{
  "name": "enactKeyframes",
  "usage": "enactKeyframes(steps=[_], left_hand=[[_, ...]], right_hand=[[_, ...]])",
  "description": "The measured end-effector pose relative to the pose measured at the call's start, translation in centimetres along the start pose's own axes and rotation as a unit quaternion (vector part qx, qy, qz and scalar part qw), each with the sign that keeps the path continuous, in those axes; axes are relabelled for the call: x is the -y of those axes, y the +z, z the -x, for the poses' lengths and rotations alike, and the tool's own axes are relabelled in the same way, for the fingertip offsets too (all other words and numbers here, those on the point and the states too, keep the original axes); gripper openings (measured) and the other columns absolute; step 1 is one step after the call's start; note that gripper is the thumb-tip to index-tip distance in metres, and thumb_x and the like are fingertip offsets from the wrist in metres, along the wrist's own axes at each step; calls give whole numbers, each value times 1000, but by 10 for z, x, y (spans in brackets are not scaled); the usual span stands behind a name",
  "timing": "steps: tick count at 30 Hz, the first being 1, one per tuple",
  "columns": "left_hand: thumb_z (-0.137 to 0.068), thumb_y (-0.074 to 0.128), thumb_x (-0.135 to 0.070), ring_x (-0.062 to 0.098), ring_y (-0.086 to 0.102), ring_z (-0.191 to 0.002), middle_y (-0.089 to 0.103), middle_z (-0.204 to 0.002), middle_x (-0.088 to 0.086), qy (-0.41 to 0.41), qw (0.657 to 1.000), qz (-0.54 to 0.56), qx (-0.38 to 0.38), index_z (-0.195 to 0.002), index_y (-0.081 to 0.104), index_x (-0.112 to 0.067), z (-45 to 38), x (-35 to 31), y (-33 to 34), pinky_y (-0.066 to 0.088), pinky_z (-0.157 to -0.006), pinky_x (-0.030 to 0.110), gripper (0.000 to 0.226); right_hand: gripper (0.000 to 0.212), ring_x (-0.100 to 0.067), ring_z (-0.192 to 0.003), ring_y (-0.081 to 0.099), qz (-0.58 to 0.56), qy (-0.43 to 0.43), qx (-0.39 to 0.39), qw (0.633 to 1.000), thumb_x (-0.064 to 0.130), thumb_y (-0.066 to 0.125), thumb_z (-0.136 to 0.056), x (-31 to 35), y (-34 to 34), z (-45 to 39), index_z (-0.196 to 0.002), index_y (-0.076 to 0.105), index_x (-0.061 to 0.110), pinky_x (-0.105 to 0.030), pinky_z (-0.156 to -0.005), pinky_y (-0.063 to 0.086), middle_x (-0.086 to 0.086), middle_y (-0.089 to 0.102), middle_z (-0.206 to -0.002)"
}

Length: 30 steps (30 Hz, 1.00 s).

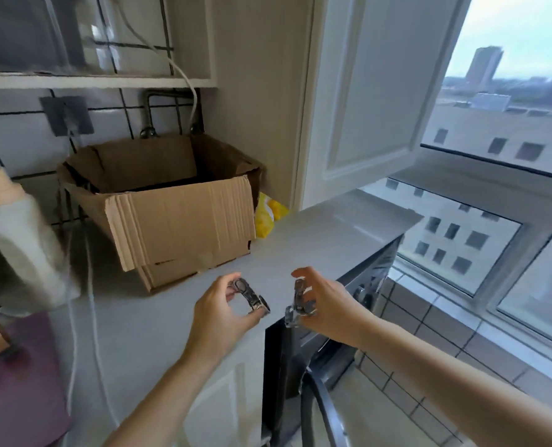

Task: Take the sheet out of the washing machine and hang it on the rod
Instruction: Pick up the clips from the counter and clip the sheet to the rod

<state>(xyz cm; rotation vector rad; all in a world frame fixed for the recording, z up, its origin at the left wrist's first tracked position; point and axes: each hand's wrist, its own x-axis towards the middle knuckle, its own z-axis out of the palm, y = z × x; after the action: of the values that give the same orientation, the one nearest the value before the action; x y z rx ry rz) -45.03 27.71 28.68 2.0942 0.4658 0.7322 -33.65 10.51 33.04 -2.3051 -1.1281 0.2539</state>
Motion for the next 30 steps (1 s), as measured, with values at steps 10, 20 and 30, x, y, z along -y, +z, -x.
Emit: enactKeyframes(steps=[10,20,30], left_hand=[[-60,88,-35,8,55,-109,57,-117,-11,96,989,15,116,-125,49,-29,13,-76,78,43,-90,18,75],[-60,87,-36,3,57,-103,60,-118,-11,201,957,24,208,-128,52,-25,82,-189,169,45,-88,15,78],[-64,84,-38,-2,52,-107,56,-116,-20,296,918,72,255,-128,48,-32,190,-310,244,42,-96,23,73]], right_hand=[[63,-11,-107,57,51,87,-102,990,27,76,-76,-51,-65,97,-128,41,22,-30,-92,51,2,55,-125],[64,-13,-109,57,140,130,-207,960,31,77,-75,-108,-127,248,-128,42,23,-28,-89,49,4,54,-128],[65,-21,-116,49,216,174,-274,921,28,74,-77,-147,-200,441,-133,44,16,-29,-96,43,-1,51,-126]])
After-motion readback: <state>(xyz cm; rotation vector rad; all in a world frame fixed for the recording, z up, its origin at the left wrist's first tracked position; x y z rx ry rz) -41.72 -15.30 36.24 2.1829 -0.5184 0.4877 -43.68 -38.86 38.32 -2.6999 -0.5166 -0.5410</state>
